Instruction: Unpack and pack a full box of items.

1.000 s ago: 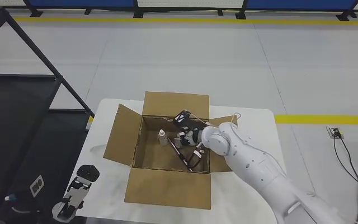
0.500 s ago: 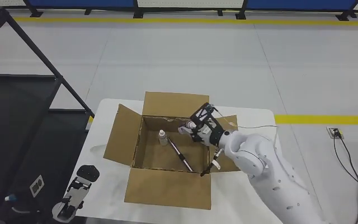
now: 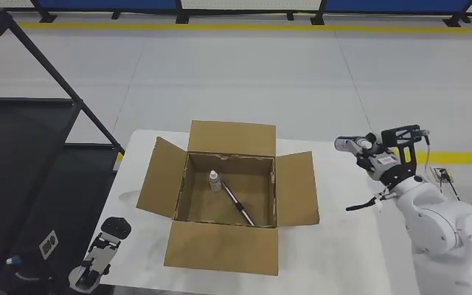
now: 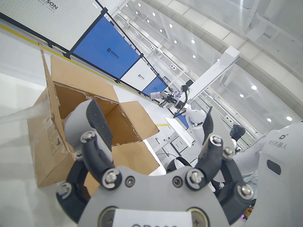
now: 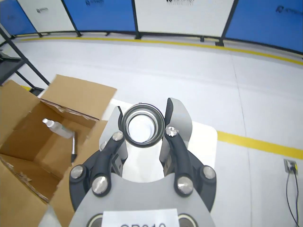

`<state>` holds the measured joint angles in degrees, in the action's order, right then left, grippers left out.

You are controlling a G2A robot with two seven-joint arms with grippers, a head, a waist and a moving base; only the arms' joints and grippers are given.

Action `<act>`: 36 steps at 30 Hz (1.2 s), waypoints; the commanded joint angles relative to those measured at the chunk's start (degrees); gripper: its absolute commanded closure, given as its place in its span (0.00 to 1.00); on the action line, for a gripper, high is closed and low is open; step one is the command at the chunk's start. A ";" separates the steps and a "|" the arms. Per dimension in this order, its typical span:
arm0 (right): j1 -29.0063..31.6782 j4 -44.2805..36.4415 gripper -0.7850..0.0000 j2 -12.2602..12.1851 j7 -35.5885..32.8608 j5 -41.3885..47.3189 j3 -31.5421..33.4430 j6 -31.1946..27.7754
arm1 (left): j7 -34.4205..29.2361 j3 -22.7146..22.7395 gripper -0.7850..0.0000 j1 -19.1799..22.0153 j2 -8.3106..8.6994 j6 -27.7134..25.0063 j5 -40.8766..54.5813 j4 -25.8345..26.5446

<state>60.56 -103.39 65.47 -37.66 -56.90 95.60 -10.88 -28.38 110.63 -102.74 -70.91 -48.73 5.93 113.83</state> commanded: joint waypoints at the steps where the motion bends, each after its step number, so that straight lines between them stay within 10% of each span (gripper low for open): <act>1: -0.57 4.15 1.00 -0.16 -1.11 -0.86 -0.20 -0.30 | 0.00 0.00 0.00 0.00 0.00 0.00 0.00 0.00; 25: -7.02 26.99 1.00 -0.41 -8.05 -3.25 -9.04 -1.50 | 0.00 0.00 0.00 0.00 0.00 0.00 0.00 0.00; 26: -7.02 27.10 0.88 -0.39 -7.96 -3.24 -9.31 -1.24 | 0.00 0.00 0.00 0.00 0.00 0.00 0.00 0.00; 28: -7.00 27.19 0.10 -0.36 -7.80 -3.04 -9.75 -0.86 | 0.00 0.00 0.00 0.00 0.00 0.00 0.00 0.00; 29: -6.98 27.17 0.00 -0.36 -7.82 -3.06 -9.93 -0.70 | 0.00 0.00 0.00 0.00 0.00 0.00 0.00 0.00; 36: -6.88 26.36 0.00 -0.48 -8.61 -2.62 -10.44 0.21 | 0.00 0.00 0.00 0.00 0.00 0.00 0.00 0.00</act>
<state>53.66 -76.88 65.01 -46.17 -59.56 85.18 -10.78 -28.38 110.63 -102.74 -70.91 -48.73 5.93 113.83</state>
